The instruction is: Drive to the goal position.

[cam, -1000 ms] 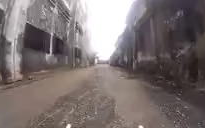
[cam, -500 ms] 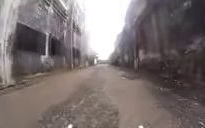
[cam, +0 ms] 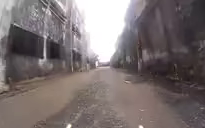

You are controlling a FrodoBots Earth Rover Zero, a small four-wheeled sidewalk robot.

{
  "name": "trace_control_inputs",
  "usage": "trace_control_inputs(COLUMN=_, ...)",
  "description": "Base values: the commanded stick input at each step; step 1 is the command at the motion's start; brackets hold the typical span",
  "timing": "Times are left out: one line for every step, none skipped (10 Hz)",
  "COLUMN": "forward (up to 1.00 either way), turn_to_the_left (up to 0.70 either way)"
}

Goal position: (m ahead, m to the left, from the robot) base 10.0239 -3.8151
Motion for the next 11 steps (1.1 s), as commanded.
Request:
trace_control_inputs(forward=0.70, turn_to_the_left=0.00)
trace_control_inputs(forward=0.70, turn_to_the_left=0.00)
trace_control_inputs(forward=0.70, turn_to_the_left=0.00)
trace_control_inputs(forward=0.70, turn_to_the_left=0.00)
trace_control_inputs(forward=0.70, turn_to_the_left=0.00)
trace_control_inputs(forward=0.70, turn_to_the_left=0.00)
trace_control_inputs(forward=0.70, turn_to_the_left=0.00)
trace_control_inputs(forward=0.70, turn_to_the_left=0.00)
trace_control_inputs(forward=0.70, turn_to_the_left=0.00)
trace_control_inputs(forward=0.70, turn_to_the_left=0.00)
trace_control_inputs(forward=0.70, turn_to_the_left=0.00)
